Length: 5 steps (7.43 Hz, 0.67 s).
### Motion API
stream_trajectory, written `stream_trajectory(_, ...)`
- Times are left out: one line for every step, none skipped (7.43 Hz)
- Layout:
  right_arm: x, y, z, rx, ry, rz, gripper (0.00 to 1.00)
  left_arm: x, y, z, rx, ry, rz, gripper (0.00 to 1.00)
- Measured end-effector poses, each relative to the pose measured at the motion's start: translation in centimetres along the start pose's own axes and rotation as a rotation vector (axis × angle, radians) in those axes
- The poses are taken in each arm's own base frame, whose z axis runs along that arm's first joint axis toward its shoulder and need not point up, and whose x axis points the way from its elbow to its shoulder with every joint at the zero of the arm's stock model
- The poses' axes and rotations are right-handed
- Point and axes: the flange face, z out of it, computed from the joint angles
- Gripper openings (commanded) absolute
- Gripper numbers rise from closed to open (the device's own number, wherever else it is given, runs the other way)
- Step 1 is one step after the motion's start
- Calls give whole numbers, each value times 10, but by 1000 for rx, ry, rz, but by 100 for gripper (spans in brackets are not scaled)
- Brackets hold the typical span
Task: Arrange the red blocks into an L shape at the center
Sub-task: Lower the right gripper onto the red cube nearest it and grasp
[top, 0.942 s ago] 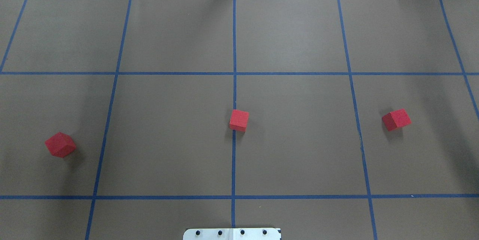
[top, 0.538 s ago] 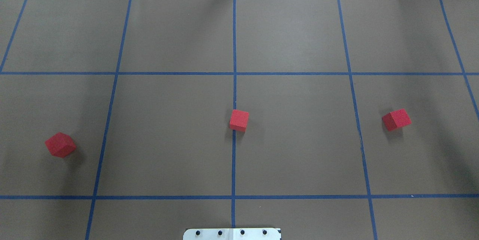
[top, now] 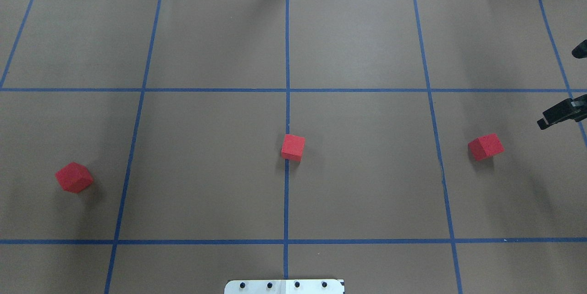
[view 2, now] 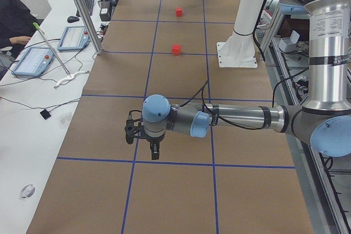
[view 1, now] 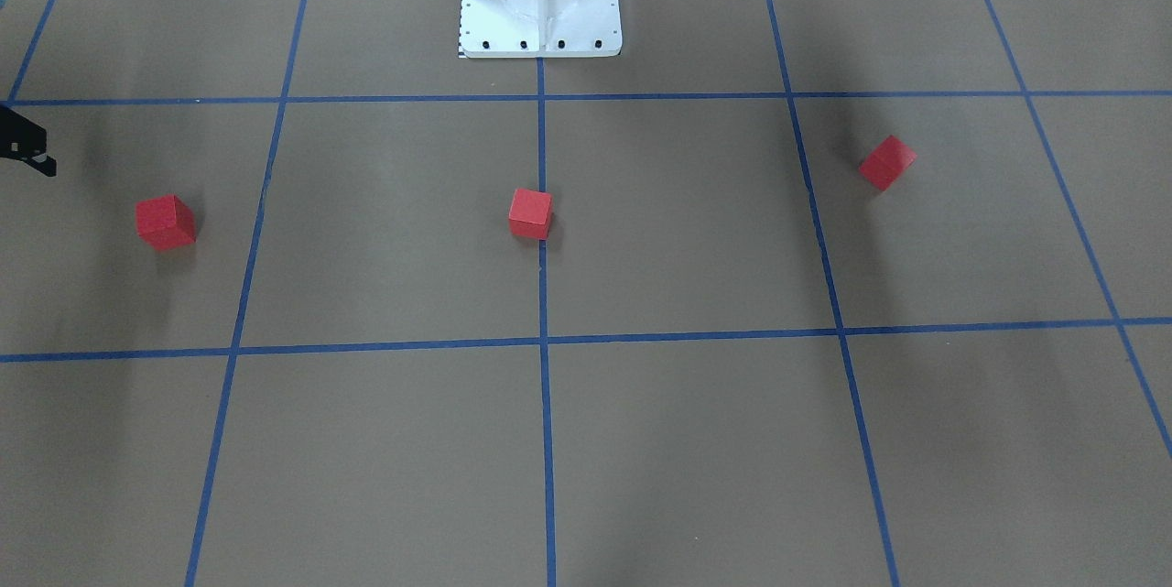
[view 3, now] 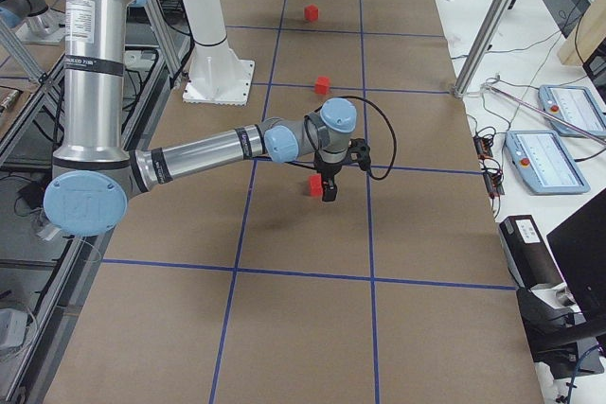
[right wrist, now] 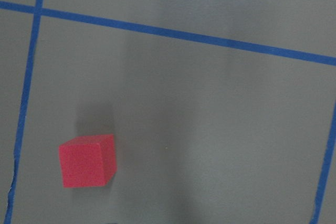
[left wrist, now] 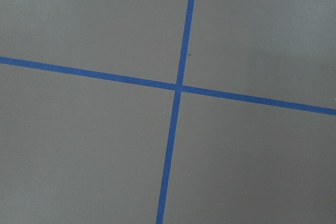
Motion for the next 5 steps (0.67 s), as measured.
stream_trajectory(-26, 0, 16, 7, -6, -9, 93, 2, 0, -1, 3, 1, 3, 100)
stream_trajectory(-48, 0, 30, 15, -9, -19, 93, 3, 0, -2, 5, 1, 6, 100)
stream_trajectory(-63, 1, 41, 25, -4, -42, 94, 3, 0, -3, 8, 1, 10, 100)
stream_trajectory(-75, 3, 53, 30, 18, -69, 98, 4, -1, -4, 13, 2, 15, 100)
stream_trajectory(-81, 4, 64, 32, 43, -88, 98, 4, -1, -4, 16, 3, 19, 100)
